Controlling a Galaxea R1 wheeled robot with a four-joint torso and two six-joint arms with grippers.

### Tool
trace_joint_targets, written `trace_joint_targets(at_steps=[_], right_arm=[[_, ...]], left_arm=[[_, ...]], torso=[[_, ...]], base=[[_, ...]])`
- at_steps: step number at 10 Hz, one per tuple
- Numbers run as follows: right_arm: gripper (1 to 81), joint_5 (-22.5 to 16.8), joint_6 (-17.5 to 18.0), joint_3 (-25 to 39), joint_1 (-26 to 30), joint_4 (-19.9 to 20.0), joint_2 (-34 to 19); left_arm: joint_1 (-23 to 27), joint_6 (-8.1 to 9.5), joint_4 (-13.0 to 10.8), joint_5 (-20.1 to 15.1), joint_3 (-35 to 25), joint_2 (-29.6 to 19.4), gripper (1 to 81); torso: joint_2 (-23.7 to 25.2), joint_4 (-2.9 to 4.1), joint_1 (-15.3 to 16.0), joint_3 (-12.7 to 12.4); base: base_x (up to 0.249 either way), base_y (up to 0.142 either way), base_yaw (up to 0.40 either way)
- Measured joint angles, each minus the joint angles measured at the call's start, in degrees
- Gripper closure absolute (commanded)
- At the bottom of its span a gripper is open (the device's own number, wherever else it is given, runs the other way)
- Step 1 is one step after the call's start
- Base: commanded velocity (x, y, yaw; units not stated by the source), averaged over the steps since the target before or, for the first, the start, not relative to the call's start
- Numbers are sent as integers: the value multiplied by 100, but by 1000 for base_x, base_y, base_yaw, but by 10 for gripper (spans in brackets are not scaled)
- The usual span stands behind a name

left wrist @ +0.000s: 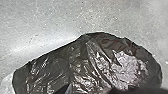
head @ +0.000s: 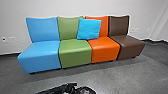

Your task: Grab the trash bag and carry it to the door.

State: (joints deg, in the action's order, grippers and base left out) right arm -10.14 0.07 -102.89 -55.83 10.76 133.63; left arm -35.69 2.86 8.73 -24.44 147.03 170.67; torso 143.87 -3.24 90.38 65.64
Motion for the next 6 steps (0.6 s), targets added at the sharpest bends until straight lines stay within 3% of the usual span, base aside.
trace_joint_targets(at_steps=[3,6], right_arm=[[10,4,0,-2,57,1,32],[10,23,0,-17,112,10,29]], left_arm=[[118,0,2,133,252,255,10],[508,0,6,166,528,475,10]], torso=[[-5,0,5,457],[-6,0,7,501]], base=[[0,0,0],[0,0,0]])
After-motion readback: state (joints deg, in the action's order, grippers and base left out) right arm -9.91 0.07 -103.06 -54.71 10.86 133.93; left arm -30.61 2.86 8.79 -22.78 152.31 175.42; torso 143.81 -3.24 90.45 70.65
